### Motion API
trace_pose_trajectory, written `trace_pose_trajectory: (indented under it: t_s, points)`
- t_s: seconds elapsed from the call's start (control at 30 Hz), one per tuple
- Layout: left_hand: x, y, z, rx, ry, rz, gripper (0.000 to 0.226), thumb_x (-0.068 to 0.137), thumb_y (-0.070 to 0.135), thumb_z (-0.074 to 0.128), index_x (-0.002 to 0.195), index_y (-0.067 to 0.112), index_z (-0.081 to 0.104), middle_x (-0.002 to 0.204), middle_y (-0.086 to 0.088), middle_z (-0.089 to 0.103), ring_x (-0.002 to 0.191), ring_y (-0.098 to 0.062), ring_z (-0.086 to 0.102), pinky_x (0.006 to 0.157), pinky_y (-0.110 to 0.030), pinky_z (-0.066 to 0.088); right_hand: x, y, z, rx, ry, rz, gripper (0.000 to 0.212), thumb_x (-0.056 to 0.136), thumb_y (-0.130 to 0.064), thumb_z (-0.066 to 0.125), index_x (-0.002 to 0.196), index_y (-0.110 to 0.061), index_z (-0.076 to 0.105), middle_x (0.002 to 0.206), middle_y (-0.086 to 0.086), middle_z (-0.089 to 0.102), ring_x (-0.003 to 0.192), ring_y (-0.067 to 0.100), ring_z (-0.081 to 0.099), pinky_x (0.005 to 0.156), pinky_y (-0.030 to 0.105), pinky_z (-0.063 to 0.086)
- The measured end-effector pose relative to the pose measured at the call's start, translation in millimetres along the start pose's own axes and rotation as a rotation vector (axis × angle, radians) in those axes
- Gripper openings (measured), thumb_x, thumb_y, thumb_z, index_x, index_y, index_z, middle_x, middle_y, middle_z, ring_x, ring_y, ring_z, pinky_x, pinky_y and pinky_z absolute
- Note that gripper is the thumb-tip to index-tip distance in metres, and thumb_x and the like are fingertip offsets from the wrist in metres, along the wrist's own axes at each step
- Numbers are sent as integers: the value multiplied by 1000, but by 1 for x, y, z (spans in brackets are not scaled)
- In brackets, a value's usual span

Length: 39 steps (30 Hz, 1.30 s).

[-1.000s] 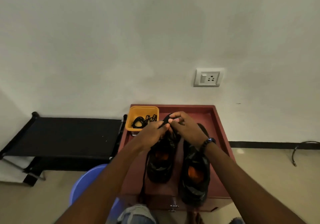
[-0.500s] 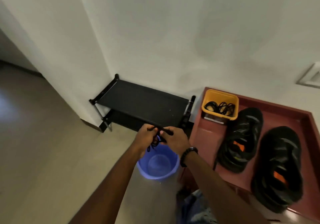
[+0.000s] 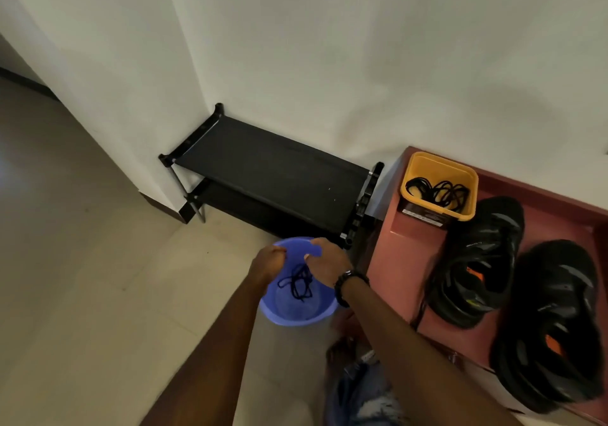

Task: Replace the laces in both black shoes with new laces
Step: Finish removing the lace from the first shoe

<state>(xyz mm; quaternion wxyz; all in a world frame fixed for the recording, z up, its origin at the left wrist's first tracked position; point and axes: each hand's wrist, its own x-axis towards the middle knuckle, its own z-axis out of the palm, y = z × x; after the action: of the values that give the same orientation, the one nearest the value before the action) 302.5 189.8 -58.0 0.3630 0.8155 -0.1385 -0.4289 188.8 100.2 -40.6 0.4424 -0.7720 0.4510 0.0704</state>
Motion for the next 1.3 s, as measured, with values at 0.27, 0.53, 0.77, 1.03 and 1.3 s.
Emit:
trace_pose_trajectory:
  t_s: [0.27, 0.53, 0.77, 1.03, 1.3]
  points:
    - [-44, 47, 25, -201, -29, 120, 22, 101, 7, 46, 115, 6, 63, 105, -11, 67, 86, -16, 63, 66, -22, 47, -35, -2, -72, 241, 128, -198, 13, 96, -32, 58, 108, -32, 62, 112, -6, 66, 103, 15, 64, 94, 39, 53]
    - [-126, 163, 128, -335, -254, 393, 13, 97, 6, 54, 98, 10, 67, 94, -13, 72, 83, -22, 69, 70, -29, 54, -109, 52, -195, 421, 504, -270, 12, 94, -25, 60, 97, -33, 68, 90, -7, 71, 86, 12, 69, 82, 38, 57]
    - [-164, 184, 249, -23, -452, 510, 13, 97, 11, 55, 96, 17, 66, 91, -8, 70, 82, -19, 67, 73, -33, 54, -186, 186, -265, 209, 770, 10, 13, 90, -13, 63, 99, -20, 68, 97, -4, 68, 88, 12, 63, 68, 11, 38]
    - [-177, 155, 332, 683, -477, 711, 54, 84, 23, 68, 131, 29, 44, 123, -2, 39, 110, -23, 53, 100, -36, 48, -218, 278, -237, 230, 458, 161, 52, 91, -37, 67, 137, -23, 46, 130, -1, 57, 107, 11, 53, 91, 22, 42]
    - [-162, 155, 327, 660, -344, 761, 53, 83, 12, 62, 122, 40, 41, 109, 0, 51, 99, -19, 56, 90, -40, 51, -217, 287, -240, 272, 539, 57, 48, 91, -10, 58, 134, -29, 45, 110, -4, 63, 82, 4, 62, 65, 12, 50]
